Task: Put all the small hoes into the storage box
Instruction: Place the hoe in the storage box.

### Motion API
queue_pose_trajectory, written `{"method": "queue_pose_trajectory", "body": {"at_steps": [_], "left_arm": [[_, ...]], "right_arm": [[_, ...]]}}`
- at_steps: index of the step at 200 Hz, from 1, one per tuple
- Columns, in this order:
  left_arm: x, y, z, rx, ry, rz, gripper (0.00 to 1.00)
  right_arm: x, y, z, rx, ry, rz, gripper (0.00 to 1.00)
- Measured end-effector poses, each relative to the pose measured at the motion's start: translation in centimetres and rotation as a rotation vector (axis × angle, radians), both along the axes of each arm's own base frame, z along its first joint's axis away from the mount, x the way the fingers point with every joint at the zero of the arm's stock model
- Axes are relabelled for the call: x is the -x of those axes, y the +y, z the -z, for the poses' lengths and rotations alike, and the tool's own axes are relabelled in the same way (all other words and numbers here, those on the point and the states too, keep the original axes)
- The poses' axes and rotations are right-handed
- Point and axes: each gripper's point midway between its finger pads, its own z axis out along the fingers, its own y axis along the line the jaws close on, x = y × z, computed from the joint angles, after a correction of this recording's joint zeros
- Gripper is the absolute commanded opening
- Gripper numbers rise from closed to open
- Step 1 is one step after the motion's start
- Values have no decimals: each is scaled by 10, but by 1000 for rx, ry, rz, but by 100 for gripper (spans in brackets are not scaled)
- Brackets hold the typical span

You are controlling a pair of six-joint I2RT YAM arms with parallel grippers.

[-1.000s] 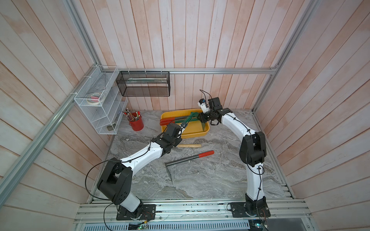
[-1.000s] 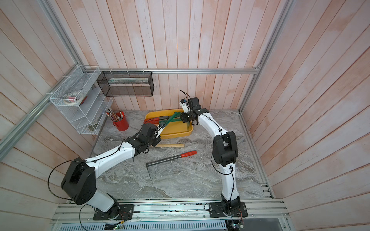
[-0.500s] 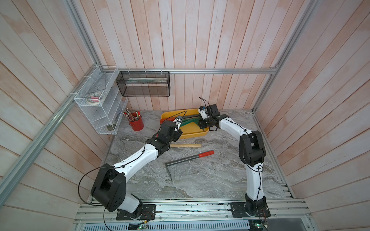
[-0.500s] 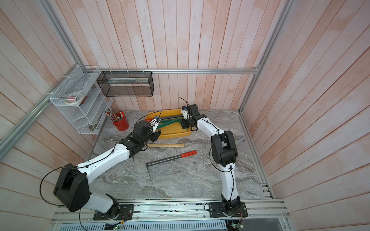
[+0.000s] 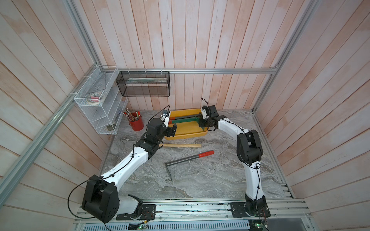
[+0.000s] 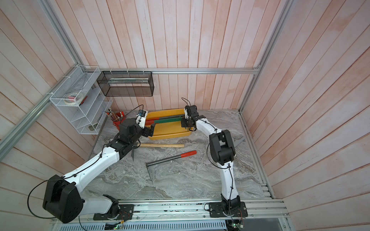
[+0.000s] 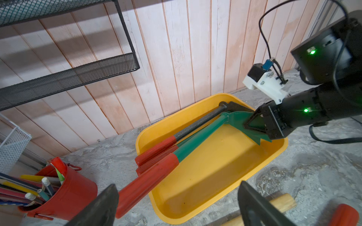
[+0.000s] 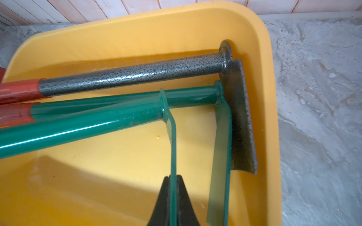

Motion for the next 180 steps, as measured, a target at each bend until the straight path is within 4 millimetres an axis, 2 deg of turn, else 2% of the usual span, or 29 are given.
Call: {"method": "queue_pose_trajectory", "body": {"at_steps": [83, 107, 180], "left_arm": [[2, 13, -7, 153, 14, 22, 100], [2, 18, -6, 191, 22, 27, 100], [4, 13, -7, 241, 41, 57, 100]], "right_arm": [[-4, -15, 28, 79, 25, 63, 0], [-5, -17, 30, 81, 26, 76, 0], [-8, -18, 31, 58, 24, 101, 0]]}}
